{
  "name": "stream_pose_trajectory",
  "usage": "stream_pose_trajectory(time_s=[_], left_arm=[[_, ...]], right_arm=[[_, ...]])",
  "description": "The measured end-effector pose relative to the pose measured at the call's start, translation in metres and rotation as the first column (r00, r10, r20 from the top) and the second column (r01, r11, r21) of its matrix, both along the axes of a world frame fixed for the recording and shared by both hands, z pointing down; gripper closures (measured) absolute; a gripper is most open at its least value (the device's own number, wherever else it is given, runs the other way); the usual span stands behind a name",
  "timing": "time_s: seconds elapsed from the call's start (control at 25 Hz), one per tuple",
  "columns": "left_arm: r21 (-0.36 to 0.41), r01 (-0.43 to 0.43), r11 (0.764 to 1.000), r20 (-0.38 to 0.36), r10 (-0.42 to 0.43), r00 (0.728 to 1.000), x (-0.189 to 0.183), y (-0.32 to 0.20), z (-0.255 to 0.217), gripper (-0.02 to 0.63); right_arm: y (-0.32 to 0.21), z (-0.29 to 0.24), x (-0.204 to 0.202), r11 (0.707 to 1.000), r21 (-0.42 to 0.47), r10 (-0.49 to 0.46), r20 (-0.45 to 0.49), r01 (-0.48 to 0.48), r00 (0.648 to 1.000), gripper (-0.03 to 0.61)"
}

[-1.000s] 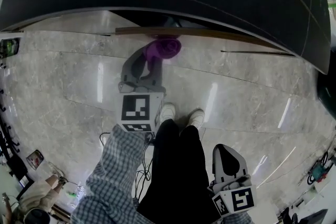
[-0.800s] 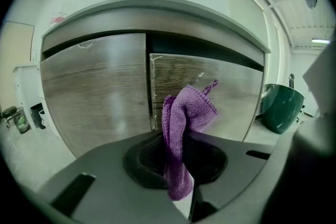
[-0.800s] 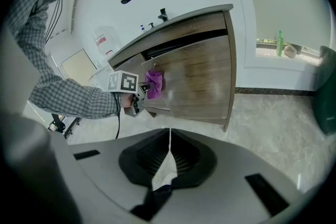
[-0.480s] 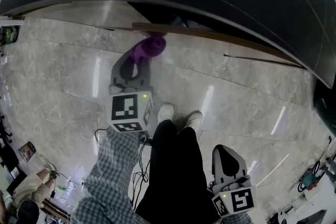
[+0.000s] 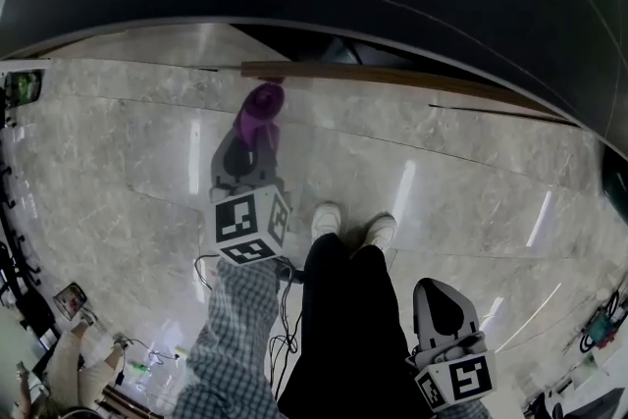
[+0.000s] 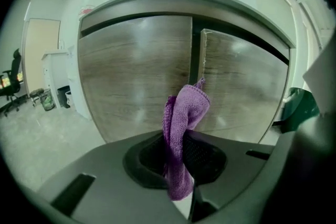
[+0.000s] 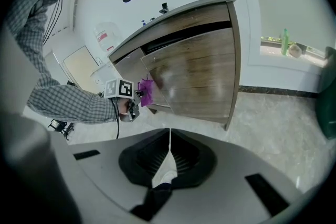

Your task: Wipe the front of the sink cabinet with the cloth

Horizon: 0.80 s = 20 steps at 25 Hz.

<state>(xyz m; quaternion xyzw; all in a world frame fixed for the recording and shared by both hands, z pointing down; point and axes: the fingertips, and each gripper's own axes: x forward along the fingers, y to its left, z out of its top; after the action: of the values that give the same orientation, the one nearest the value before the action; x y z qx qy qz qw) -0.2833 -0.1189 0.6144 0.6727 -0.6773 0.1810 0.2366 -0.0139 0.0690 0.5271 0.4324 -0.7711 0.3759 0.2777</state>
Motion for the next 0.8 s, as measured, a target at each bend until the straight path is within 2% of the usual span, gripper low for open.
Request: stream_pose_trajectory(time_s=[0.12, 0.32, 0.48, 0.8], left_arm=[[-0.018, 0.043, 0.999, -0.012, -0.044, 0.999, -0.004, 0.001, 0.01, 0.56], [-0.029, 0.042, 0.999, -0.005, -0.042, 0.999, 0.013, -0.006, 0.026, 0.56], [-0.025, 0.058, 0.998, -0.03, -0.059, 0.998, 0.03, -0.012, 0.033, 0.56], [-0.023, -0.002, 1.0, -0.041, 0.001, 0.999, 0.068, -0.022, 0.042, 0.56]], right_arm=[[-0.002, 0.0, 0.005, 1.0, 0.006, 0.018, 0.001, -0.018, 1.0, 0.557], [0.001, 0.007, 0.025, 0.999, 0.003, 0.054, -0.003, -0.054, 0.999, 0.557], [0.007, 0.009, 0.037, 0.996, 0.002, 0.09, -0.004, -0.09, 0.996, 0.557], [0.02, 0.016, 0.057, 0.989, -0.011, 0.15, 0.004, -0.15, 0.989, 0.557]])
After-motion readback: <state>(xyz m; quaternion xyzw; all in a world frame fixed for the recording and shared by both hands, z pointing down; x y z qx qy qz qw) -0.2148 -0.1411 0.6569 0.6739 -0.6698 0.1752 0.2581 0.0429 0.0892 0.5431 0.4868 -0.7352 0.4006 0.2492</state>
